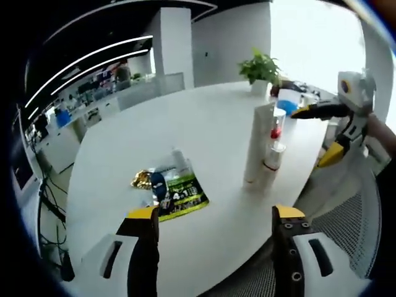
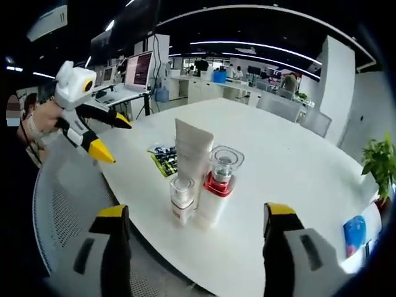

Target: Arrange the skincare products in the storage area until every visible bottle or jar stands upright without overlapping.

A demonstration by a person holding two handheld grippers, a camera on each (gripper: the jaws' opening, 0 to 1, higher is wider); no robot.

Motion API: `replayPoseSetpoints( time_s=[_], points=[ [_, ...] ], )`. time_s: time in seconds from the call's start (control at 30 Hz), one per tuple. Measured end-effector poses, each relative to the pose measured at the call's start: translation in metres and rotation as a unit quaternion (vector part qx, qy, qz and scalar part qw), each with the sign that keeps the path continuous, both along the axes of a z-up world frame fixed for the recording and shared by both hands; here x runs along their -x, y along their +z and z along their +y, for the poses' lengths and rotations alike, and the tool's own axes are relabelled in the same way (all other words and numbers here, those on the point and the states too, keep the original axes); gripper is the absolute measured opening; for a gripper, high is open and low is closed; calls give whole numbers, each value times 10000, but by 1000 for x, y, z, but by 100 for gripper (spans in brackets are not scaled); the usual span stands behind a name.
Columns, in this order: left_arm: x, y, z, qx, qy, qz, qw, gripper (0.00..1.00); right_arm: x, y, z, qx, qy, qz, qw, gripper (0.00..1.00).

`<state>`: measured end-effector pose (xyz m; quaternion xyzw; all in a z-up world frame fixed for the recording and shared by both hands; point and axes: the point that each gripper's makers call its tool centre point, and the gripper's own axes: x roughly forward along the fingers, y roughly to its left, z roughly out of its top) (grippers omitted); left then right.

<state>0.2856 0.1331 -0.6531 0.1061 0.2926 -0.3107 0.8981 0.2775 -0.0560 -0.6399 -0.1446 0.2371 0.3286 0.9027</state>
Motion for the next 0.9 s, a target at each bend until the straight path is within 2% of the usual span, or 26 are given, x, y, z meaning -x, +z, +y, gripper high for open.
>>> replayPoseSetpoints(
  time_s=[0.13, 0.3, 0.43, 0.9],
  points=[
    [0, 5, 4, -87, 16, -125, 9999, 76, -2, 1, 1, 26, 9, -35, 10000, 99],
    [2, 10, 5, -82, 61, -175, 9998, 80, -3, 6, 2, -112, 4, -27, 9999, 99],
    [2, 8, 9, -150, 118, -149, 9997, 86, -4, 7, 2, -56, 19, -58, 10000, 99],
    [6, 3, 10, -188, 52, -11, 9998, 97, -4, 9, 4, 52, 68, -114, 9999, 99]
  ],
)
